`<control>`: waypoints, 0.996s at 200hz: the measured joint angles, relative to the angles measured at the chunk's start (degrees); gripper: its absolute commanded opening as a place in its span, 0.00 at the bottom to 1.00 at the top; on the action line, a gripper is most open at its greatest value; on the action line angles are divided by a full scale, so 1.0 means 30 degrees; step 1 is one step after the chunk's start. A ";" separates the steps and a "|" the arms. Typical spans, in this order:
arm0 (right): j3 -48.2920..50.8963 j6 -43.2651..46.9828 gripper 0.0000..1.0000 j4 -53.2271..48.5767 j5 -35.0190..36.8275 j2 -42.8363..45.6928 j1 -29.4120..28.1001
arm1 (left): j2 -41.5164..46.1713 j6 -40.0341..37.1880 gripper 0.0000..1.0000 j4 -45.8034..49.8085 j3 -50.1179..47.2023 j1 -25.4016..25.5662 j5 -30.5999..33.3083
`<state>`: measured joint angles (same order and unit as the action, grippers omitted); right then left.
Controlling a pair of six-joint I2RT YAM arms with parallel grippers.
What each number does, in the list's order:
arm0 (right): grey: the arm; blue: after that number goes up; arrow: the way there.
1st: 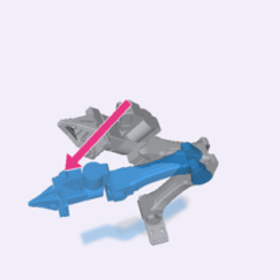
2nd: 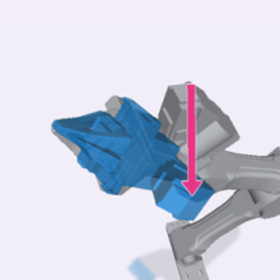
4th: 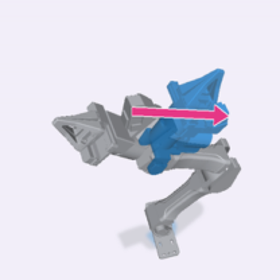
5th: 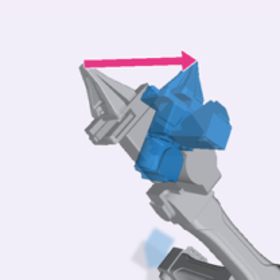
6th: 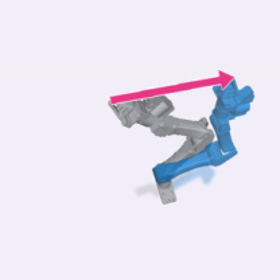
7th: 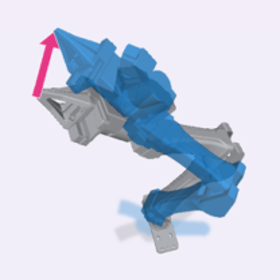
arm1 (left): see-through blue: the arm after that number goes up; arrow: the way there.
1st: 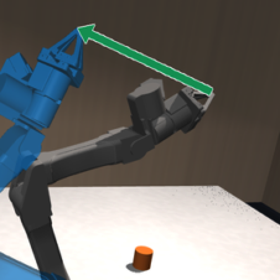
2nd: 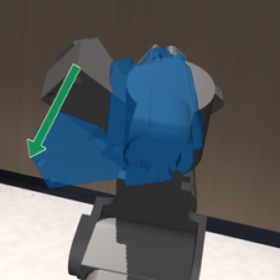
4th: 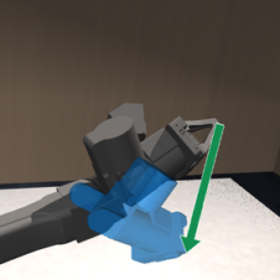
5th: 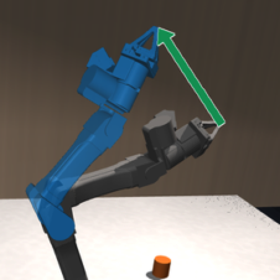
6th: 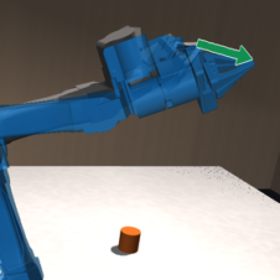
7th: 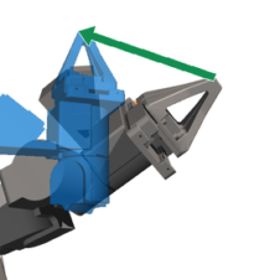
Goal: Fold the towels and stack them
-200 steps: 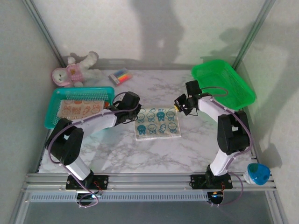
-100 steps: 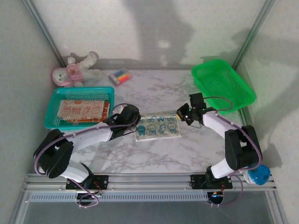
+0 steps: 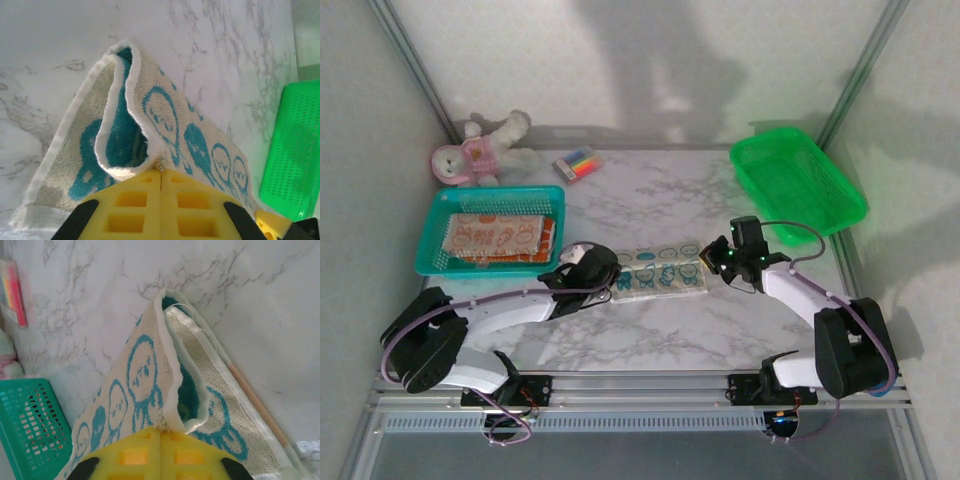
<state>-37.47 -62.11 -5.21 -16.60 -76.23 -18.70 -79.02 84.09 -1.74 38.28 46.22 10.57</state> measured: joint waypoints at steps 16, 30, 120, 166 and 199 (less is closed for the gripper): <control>0.0240 0.0007 0.00 0.0051 0.0000 0.0197 -0.0109 | 0.0182 0.0095 0.00 -0.0073 -0.0328 0.0197 0.0000; 0.0437 0.0058 0.00 0.0102 0.0000 0.0277 -0.0182 | 0.0306 0.0204 0.00 -0.0102 -0.0546 0.0299 0.0000; 0.2310 0.0306 0.00 0.0117 0.0015 0.1610 -0.0495 | 0.0809 0.0576 0.00 -0.0350 -0.1486 0.1056 0.0000; 0.2856 0.0415 0.00 0.0095 0.0160 0.1865 -0.0495 | 0.0809 0.0860 0.00 -0.0342 -0.1508 0.1676 0.0138; 0.3002 0.0488 0.00 0.0102 0.0160 0.2098 -0.0495 | 0.0801 0.1144 0.00 -0.0350 -0.1785 0.2047 0.0313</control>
<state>-28.47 -60.64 -4.91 -16.12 -69.93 -20.18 -76.62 87.53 -2.79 32.93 52.36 11.51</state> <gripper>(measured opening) 0.036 0.032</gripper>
